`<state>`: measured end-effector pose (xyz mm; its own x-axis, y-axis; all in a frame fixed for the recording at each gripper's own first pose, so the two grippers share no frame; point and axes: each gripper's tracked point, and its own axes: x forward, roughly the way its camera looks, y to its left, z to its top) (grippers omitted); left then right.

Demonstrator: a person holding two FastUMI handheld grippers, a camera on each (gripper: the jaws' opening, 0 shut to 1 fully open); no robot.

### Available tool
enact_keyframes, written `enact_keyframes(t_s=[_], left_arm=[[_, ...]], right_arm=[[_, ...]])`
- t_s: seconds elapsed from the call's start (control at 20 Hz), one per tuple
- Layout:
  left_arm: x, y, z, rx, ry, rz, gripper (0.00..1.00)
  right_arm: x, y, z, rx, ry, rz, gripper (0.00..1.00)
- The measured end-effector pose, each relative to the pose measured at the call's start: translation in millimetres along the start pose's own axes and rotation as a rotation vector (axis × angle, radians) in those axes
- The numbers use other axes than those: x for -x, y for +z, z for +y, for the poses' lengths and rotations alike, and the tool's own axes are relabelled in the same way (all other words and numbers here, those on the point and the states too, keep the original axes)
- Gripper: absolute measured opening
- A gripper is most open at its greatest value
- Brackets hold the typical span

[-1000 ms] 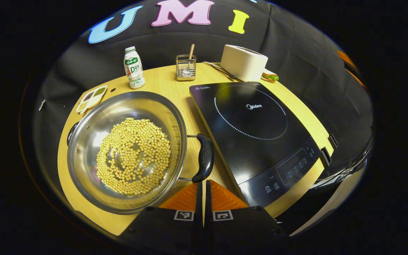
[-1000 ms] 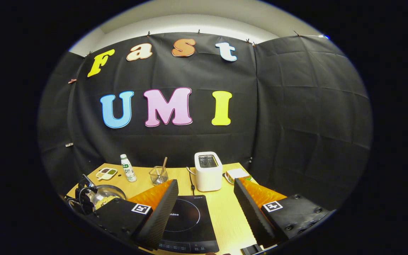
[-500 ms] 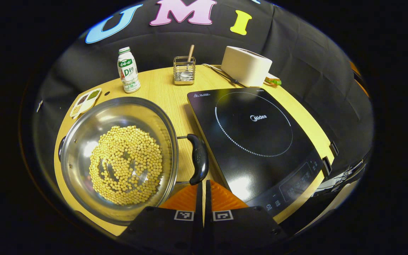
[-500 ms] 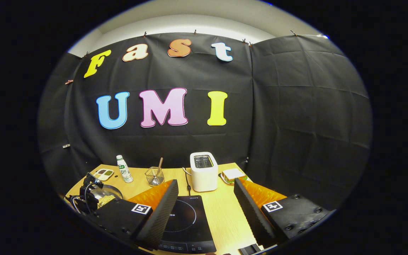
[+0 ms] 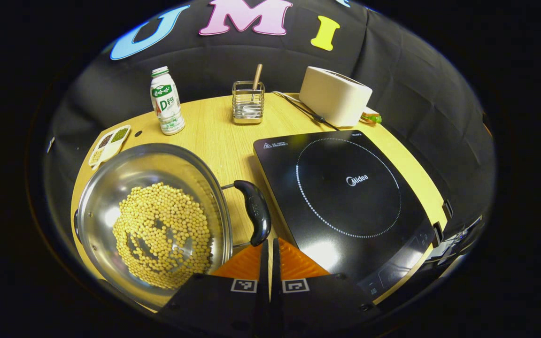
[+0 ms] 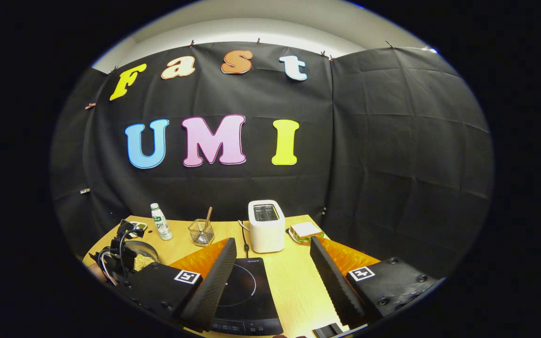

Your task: First push the handle of the pot to place it horizontally, then grasp the pot with both hands and set it on the induction cooktop.

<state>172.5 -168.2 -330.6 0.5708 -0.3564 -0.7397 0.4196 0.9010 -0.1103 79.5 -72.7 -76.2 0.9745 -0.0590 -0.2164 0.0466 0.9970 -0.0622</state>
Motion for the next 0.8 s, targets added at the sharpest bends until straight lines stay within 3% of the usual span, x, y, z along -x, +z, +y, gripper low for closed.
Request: enact_keyframes(t_s=[0.4,0.65,0.8], left_arm=[[2,11,-1,0.024,-0.013,-0.041,0.05],[47,29,-7,0.078,-0.022,-0.191,0.05],[85,45,5,0.064,0.009,-0.310,0.05]], right_arm=[[-1,0,2,0.008,0.003,0.002,0.98],[-5,-8,20,0.002,0.042,0.033,0.98],[-9,-22,40,-0.018,0.087,0.085,0.98]])
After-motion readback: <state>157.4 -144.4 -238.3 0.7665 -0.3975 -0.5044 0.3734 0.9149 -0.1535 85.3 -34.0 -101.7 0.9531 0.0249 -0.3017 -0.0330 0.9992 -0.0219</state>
